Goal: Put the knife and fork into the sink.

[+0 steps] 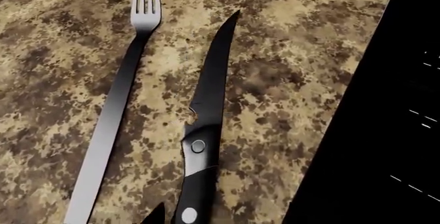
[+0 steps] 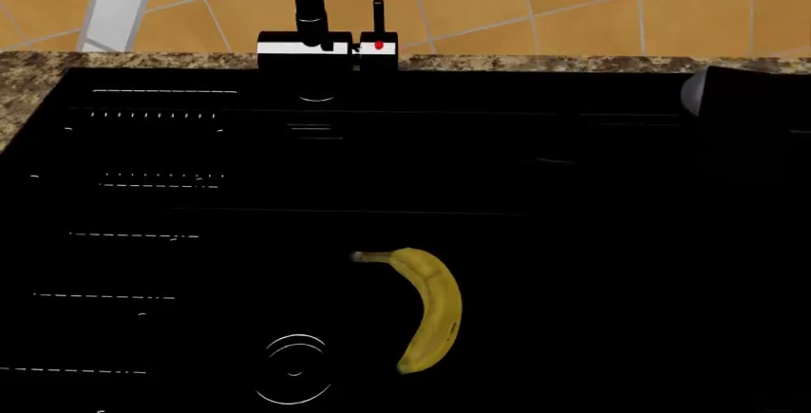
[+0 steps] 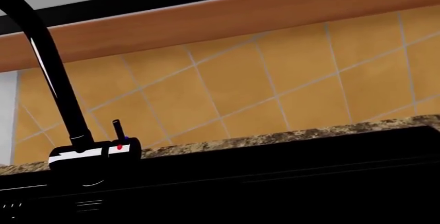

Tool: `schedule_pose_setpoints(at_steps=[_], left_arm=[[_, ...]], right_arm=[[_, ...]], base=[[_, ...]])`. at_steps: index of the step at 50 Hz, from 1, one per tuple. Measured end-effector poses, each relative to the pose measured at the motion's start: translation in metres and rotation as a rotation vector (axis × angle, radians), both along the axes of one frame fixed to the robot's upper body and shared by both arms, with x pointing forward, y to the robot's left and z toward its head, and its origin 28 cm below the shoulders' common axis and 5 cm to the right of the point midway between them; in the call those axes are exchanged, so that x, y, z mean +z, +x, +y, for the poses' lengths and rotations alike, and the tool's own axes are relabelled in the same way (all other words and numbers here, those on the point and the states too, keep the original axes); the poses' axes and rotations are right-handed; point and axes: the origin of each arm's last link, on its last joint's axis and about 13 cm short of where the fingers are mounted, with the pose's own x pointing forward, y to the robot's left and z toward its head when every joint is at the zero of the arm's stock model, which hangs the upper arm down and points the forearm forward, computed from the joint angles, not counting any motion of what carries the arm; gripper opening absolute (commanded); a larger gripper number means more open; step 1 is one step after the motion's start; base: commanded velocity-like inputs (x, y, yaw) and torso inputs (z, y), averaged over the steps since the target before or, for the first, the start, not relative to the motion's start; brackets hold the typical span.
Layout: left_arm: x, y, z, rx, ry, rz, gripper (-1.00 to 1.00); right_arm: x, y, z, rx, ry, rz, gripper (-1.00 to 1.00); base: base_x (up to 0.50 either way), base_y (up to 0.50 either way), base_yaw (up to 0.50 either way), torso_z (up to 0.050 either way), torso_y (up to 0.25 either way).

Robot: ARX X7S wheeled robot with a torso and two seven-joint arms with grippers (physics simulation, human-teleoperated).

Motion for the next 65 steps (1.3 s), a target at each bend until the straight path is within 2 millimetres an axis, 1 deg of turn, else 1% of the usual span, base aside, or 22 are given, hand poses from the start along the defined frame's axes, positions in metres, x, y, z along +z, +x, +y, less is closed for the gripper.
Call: schedule_pose_setpoints(at_steps=[18, 22, 24, 27, 32, 36, 38, 40, 43, 48, 52, 58, 65], left_arm=[[-0.005, 0.001, -0.001, -0.042, 0.090, 0.021, -1.00], [0.001, 0.002, -0.005, -0.067, 0.127, 0.000, -1.00], [0.009, 0.003, -0.007, -0.082, 0.150, -0.031, -1.00], [0.029, 0.005, -0.013, -0.106, 0.188, -0.101, -1.00], [0.073, 0.007, -0.023, -0.144, 0.250, -0.248, -1.00], [0.109, 0.004, -0.031, -0.175, 0.294, -0.367, -1.00], [0.124, 0.002, -0.035, -0.196, 0.312, -0.414, -1.00], [0.136, -0.001, -0.039, -0.225, 0.328, -0.449, -1.00], [0.146, -0.004, -0.046, -0.282, 0.342, -0.479, -1.00], [0.152, -0.005, -0.060, -0.419, 0.341, -0.498, -1.00], [0.151, -0.003, -0.074, -0.537, 0.324, -0.498, -1.00], [0.144, 0.004, -0.096, -0.709, 0.282, -0.480, -1.00], [0.132, 0.018, -0.124, -0.885, 0.202, -0.454, -1.00]], right_arm=[[-0.003, -0.001, -0.001, -0.009, 0.011, 0.006, 1.00], [-0.003, -0.001, -0.001, -0.011, 0.011, 0.006, 1.00], [-0.003, -0.001, -0.001, -0.010, 0.011, 0.006, 1.00], [-0.002, -0.001, -0.001, -0.009, 0.009, 0.005, 1.00], [-0.001, -0.001, 0.000, -0.007, 0.009, 0.003, 1.00], [-0.001, -0.002, -0.001, -0.006, 0.009, 0.002, 1.00], [-0.001, -0.002, -0.001, -0.006, 0.010, 0.002, 1.00], [-0.001, -0.002, -0.001, -0.006, 0.010, 0.001, 1.00], [-0.001, -0.002, -0.001, -0.005, 0.011, 0.001, 1.00], [-0.001, -0.002, -0.001, -0.003, 0.012, -0.001, 1.00], [-0.001, -0.001, -0.001, -0.001, 0.013, -0.003, 1.00], [0.000, -0.002, -0.001, 0.002, 0.015, -0.007, 1.00], [0.000, -0.003, -0.001, 0.001, 0.015, -0.012, 1.00]], base=[[0.00, 0.00, 0.00, -0.002, 0.000], [0.00, 0.00, 0.00, 0.000, 0.000], [0.00, 0.00, 0.00, 0.000, 0.000], [0.00, 0.00, 0.00, 0.000, 0.000], [0.00, 0.00, 0.00, 0.000, 0.000], [0.00, 0.00, 0.00, 0.000, 0.000], [0.00, 0.00, 0.00, 0.000, 0.000], [0.00, 0.00, 0.00, 0.000, 0.000], [0.00, 0.00, 0.00, 0.000, 0.000], [0.00, 0.00, 0.00, 0.000, 0.000], [0.00, 0.00, 0.00, 0.000, 0.000], [0.00, 0.00, 0.00, 0.000, 0.000], [0.00, 0.00, 0.00, 0.000, 0.000]])
